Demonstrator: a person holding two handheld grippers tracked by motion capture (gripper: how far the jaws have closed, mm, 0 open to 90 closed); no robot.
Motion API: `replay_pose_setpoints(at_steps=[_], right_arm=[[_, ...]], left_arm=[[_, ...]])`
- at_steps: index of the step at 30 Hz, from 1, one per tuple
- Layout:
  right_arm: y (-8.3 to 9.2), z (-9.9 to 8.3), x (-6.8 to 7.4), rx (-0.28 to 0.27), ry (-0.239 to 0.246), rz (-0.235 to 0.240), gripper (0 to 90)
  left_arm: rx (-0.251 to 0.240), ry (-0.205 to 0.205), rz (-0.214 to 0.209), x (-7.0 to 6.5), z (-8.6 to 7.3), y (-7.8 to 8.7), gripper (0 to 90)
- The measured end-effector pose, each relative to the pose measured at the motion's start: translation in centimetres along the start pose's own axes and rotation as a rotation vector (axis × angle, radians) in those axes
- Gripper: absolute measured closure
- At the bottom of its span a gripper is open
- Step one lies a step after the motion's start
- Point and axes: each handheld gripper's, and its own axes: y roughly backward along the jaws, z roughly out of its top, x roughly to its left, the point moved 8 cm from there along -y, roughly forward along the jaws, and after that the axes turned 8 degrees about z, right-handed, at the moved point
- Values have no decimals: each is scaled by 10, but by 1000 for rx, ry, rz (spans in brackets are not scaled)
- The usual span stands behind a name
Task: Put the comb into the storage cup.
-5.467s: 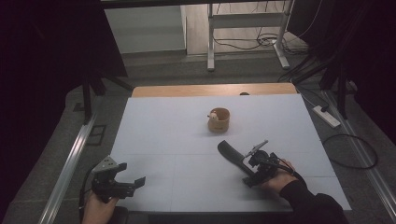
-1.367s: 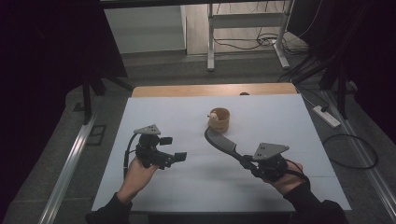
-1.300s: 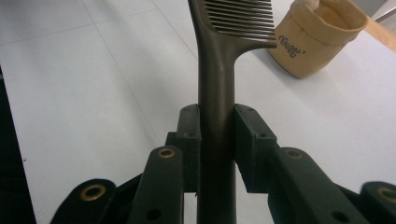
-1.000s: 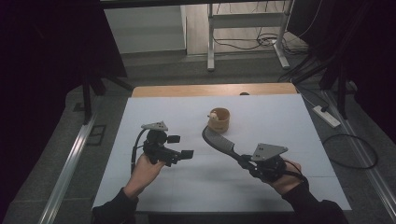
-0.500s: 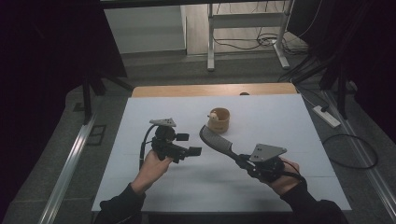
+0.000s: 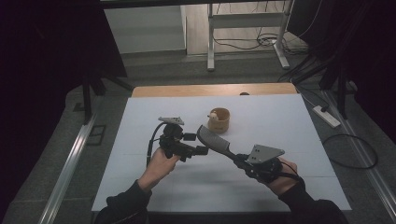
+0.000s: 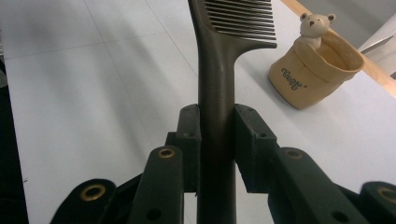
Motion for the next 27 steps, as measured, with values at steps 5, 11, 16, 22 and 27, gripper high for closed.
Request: replay_pose_setpoints(at_steps=[5,11,16,22,27], right_arm=[[0,2,1,-8,11,-6,727],[-1,4,2,-10,20,-7,727],[-1,4,2,-10,32,-12,727],[-2,4,2,-9,39,-16,727],[-2,4,2,-6,43,-22,727]], left_arm=[[9,7,-12,-2,2,-6,0],[16,11,-24,-3,5,-12,0],[34,15,-22,-5,4,-15,0],[38,22,-28,-5,4,-14,37],[26,60,-67,-5,6,-9,250]])
